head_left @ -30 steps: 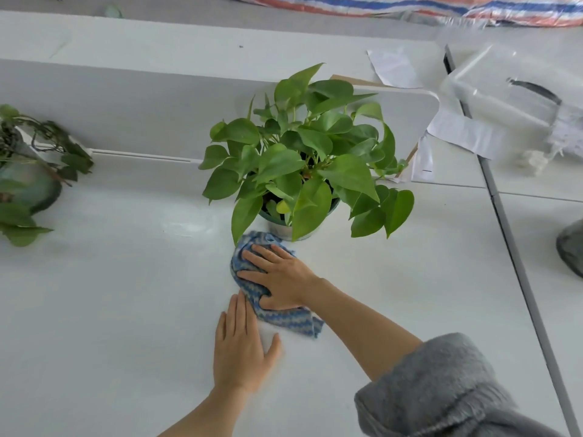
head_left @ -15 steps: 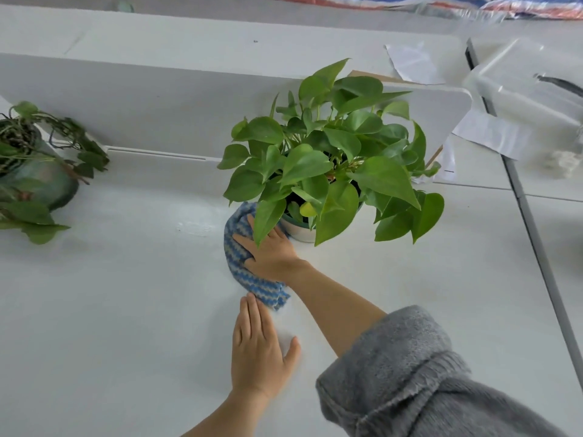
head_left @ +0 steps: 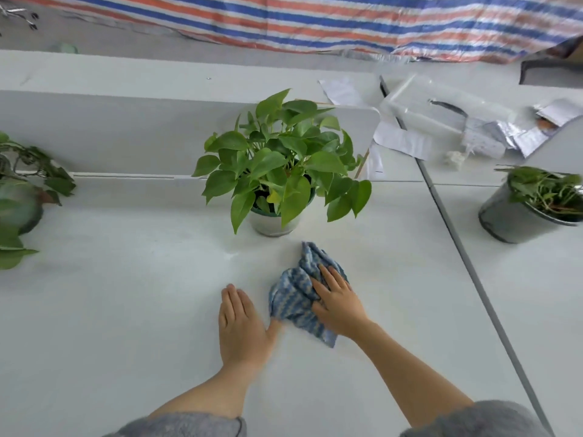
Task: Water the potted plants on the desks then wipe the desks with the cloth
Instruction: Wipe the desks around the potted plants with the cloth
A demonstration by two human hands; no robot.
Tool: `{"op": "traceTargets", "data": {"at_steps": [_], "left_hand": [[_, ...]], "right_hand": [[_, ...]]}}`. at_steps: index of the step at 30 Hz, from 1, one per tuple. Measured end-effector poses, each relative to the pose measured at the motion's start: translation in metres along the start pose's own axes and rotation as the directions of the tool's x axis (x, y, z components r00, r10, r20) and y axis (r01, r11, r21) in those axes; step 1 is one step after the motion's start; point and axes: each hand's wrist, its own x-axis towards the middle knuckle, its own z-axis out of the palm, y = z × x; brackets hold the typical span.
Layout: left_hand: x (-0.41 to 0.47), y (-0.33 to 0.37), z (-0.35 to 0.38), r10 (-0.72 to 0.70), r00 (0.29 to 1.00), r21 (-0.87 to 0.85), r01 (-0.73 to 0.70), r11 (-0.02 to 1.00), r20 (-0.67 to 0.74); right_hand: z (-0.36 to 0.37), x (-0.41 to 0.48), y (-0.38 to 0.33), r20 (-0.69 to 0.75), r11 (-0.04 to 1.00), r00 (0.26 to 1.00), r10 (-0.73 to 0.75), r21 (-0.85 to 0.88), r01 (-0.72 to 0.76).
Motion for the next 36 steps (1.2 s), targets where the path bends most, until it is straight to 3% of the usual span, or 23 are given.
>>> {"op": "traceTargets", "data": {"at_steps": [5,11,14,17,20,22,24,26,33,36], "left_hand": [[-0.003,0.002,-0.003,0.006,1.000,-0.011,-0.006,1.000,-0.029],[-0.004,-0.002,-0.001,0.046,0.999,-0.062,-0.046,0.997,0.000],[-0.005,-0.005,0.004,0.146,0.989,-0.082,-0.148,0.986,-0.026],[-0.007,0.002,0.009,0.315,0.948,-0.046,-0.313,0.949,0.044],[-0.030,0.039,-0.002,0.503,0.858,-0.121,-0.492,0.862,0.100],[-0.052,0.076,-0.015,0.614,0.752,-0.233,-0.569,0.788,0.241],[-0.075,0.115,-0.031,0.709,0.607,-0.459,-0.547,0.700,0.359],[-0.091,0.145,-0.040,0.764,0.526,-0.628,-0.464,0.626,0.373],[-0.147,0.220,-0.056,0.798,0.525,-0.801,-0.320,0.507,0.296],[-0.177,0.253,-0.055,0.830,0.491,-0.827,-0.326,0.457,0.265]], "right_hand": [[0.008,-0.068,0.037,-0.042,0.951,0.951,0.306,0.056,-0.304],[0.016,-0.132,0.049,-0.155,0.778,0.782,0.603,0.331,-0.534],[0.013,-0.159,0.052,-0.212,0.638,0.665,0.716,0.585,-0.501],[0.005,-0.183,0.050,-0.339,0.643,0.593,0.730,0.634,-0.429],[-0.004,-0.202,0.048,-0.420,0.666,0.555,0.718,0.647,-0.371],[-0.011,-0.213,0.046,-0.456,0.698,0.564,0.689,0.628,-0.345],[-0.020,-0.224,0.046,-0.486,0.730,0.583,0.651,0.611,-0.306],[-0.027,-0.236,0.047,-0.506,0.735,0.581,0.637,0.627,-0.260],[-0.021,-0.306,0.093,-0.523,0.702,0.511,0.682,0.665,-0.255],[-0.001,-0.339,0.119,-0.475,0.680,0.560,0.679,0.694,-0.236]]}}
